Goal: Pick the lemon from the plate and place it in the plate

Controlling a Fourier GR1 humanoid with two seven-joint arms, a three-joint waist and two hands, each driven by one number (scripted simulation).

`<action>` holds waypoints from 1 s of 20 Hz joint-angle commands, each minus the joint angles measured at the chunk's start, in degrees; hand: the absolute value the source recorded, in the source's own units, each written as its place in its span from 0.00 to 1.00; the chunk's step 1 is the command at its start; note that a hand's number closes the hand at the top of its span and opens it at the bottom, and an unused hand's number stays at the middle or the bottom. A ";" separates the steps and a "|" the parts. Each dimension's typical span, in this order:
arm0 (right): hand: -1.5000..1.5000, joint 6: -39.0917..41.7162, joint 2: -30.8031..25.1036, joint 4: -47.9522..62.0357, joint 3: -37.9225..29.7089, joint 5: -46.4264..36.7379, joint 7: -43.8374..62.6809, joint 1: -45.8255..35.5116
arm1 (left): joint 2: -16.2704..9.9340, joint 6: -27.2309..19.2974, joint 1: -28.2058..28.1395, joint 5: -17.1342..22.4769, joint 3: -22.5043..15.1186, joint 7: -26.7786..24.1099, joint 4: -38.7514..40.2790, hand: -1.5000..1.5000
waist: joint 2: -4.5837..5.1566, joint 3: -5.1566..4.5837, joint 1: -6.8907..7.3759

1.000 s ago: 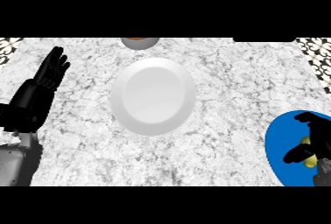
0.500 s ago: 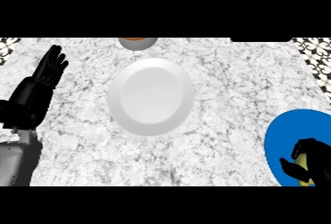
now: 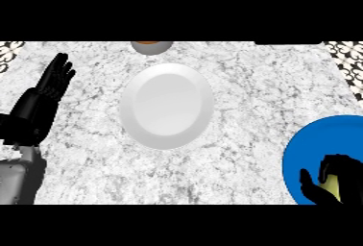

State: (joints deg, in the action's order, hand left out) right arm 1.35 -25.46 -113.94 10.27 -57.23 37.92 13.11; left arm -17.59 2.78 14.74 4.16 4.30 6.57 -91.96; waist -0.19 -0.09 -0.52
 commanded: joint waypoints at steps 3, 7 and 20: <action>1.00 0.59 3.49 -13.56 5.80 0.53 -0.72 -5.08 | -0.35 1.31 0.25 0.57 0.80 -1.56 1.30 0.50 | 0.06 0.01 0.38; 1.00 1.05 8.28 -16.85 8.96 2.00 1.04 -9.77 | -0.39 1.22 -1.14 0.68 0.47 1.22 -2.50 0.50 | 0.01 0.06 1.13; 1.00 -1.57 25.24 13.54 14.95 -0.51 7.90 -41.49 | 0.94 2.03 2.51 -0.20 0.49 1.22 0.66 0.50 | 0.42 0.08 1.58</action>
State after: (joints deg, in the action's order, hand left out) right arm 6.02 -3.45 -111.79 23.75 -57.41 45.99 -21.89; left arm -16.53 3.83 16.80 3.48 4.57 7.49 -91.76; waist 0.08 -0.05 0.78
